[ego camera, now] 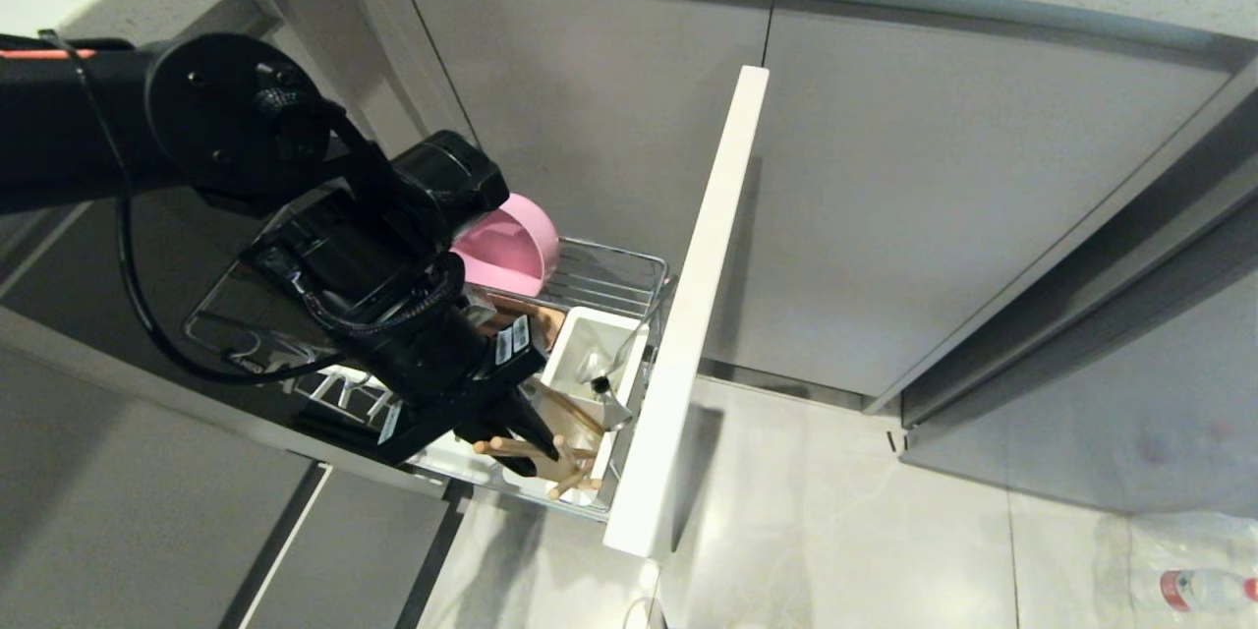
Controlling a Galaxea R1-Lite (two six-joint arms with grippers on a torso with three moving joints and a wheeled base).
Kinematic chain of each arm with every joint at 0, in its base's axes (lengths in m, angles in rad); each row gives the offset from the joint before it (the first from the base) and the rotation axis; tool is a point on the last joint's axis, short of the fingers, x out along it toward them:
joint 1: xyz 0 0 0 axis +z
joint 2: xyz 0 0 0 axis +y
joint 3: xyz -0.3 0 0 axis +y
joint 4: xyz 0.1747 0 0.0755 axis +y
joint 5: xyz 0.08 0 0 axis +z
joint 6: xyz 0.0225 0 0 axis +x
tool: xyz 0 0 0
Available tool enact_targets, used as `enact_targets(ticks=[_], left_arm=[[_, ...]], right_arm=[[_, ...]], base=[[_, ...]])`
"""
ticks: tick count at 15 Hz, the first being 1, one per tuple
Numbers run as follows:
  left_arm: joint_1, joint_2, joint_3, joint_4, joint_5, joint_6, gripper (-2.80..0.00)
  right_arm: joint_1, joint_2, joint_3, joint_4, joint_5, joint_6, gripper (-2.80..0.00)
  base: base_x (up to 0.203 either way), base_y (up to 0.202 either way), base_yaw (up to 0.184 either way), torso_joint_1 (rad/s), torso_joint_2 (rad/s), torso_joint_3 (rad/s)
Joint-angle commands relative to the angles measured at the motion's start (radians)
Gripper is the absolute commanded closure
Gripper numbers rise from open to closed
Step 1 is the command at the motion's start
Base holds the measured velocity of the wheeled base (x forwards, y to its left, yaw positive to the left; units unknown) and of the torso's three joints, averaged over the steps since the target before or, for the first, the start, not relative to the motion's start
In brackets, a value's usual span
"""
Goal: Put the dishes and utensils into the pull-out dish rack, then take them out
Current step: Pick up the chopsticks and place it in the cupboard
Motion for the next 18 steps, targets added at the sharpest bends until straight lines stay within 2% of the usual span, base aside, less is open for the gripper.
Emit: enact_targets(ticks=[1, 4, 11, 12, 14, 18], left_arm=[[-0.002, 0.015, -0.001, 0.007, -0.001, -0.006, 0.0], [-0.003, 0.03, -0.005, 0.006, 0.027, -0.007, 0.0], [-0.004, 0.034, -0.013, 0.007, 0.035, -0.019, 0.0], [-0.008, 0.034, -0.014, 0.008, 0.042, -0.019, -2.8], [-0.015, 0.033, -0.02, 0.009, 0.08, -0.02, -2.8], [-0.024, 0.026, -0.028, 0.01, 0.099, -0.044, -2.8]], right_arm=[[0.0, 0.0, 0.002, 0.0, 0.0, 0.001, 0.0], [0.0, 0.0, 0.002, 0.0, 0.0, 0.001, 0.0], [0.0, 0.0, 0.002, 0.0, 0.0, 0.001, 0.0], [0.0, 0.0, 0.002, 0.0, 0.0, 0.001, 0.0], [0.0, 0.0, 0.002, 0.0, 0.0, 0.001, 0.0], [0.0, 0.0, 0.002, 0.0, 0.0, 0.001, 0.0]], base=[[0.0, 0.0, 0.0, 0.0, 0.0, 0.0], [0.0, 0.0, 0.0, 0.0, 0.0, 0.0], [0.0, 0.0, 0.0, 0.0, 0.0, 0.0], [0.0, 0.0, 0.0, 0.0, 0.0, 0.0], [0.0, 0.0, 0.0, 0.0, 0.0, 0.0], [0.0, 0.0, 0.0, 0.0, 0.0, 0.0]])
